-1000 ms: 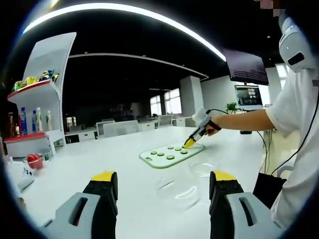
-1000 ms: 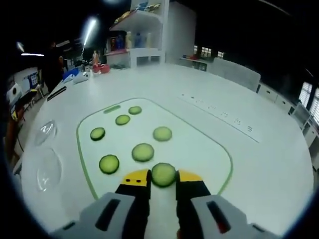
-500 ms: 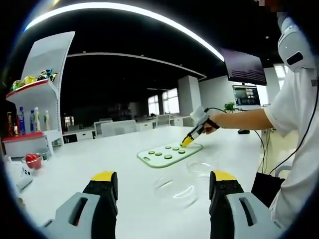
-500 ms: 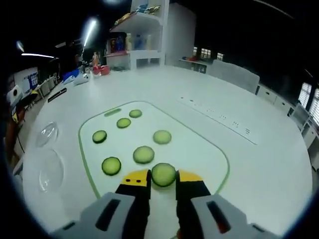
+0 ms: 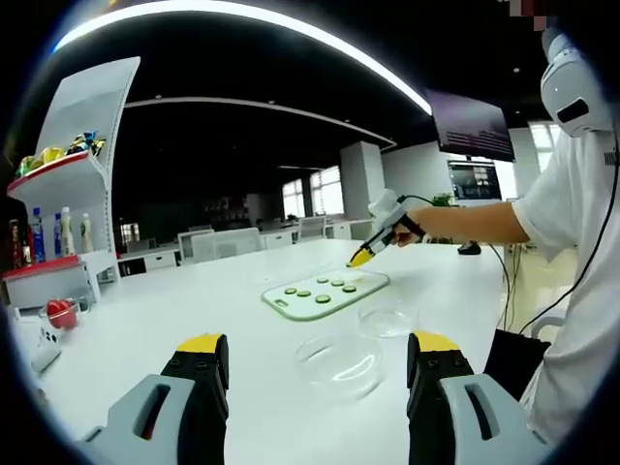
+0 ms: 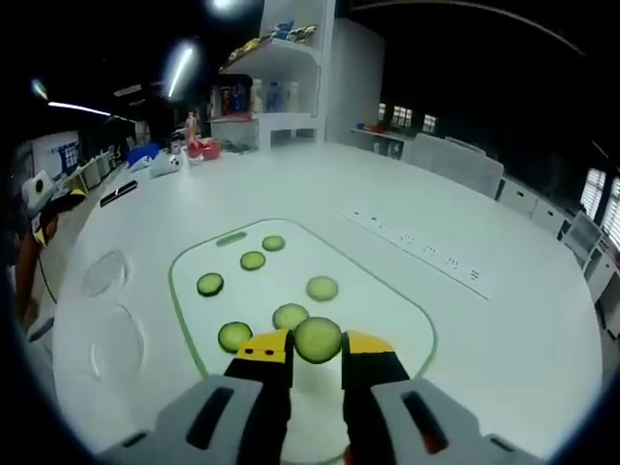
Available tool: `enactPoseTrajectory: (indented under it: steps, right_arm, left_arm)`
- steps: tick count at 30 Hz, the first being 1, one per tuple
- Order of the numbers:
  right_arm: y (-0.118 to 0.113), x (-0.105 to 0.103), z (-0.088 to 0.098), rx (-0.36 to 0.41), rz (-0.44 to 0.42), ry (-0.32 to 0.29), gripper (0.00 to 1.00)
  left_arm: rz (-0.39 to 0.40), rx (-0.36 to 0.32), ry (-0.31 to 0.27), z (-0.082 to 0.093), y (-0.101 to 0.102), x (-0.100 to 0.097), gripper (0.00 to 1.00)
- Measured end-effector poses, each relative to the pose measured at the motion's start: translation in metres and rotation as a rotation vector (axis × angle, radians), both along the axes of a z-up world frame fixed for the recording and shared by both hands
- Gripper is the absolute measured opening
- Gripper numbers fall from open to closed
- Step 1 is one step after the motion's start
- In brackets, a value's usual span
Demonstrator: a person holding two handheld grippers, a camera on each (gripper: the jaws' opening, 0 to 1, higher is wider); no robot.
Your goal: Open the petri dish lid, add cucumber slices into the petri dish, and close the lid
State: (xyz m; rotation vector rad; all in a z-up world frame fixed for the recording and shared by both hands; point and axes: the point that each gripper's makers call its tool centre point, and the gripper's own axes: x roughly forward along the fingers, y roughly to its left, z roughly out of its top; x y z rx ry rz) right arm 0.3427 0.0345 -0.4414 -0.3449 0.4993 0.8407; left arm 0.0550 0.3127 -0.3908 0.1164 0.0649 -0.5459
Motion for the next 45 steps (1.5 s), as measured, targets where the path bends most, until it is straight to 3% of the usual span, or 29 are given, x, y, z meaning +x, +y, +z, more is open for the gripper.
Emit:
enactPoseTrajectory:
  steps: [10, 20, 38, 45]
  right_arm:
    - [0.012, -0.019, 0.020, 0.024, 0.048, -0.036, 0.19]
    - [0.044, -0.059, 0.042, 0.102, 0.160, -0.054, 0.19]
    - [0.076, -0.120, 0.059, 0.148, 0.314, -0.065, 0.19]
    - [0.087, -0.146, 0.054, 0.144, 0.381, -0.061, 0.19]
  left_arm:
    - [-0.013, 0.019, 0.033, -0.007, -0.001, 0.001, 0.75]
    - [-0.032, 0.032, 0.038, -0.007, -0.005, 0.000, 0.75]
    - [-0.049, 0.041, 0.036, -0.005, -0.010, 0.000, 0.75]
    - [-0.056, 0.045, 0.036, -0.004, -0.012, -0.001, 0.75]
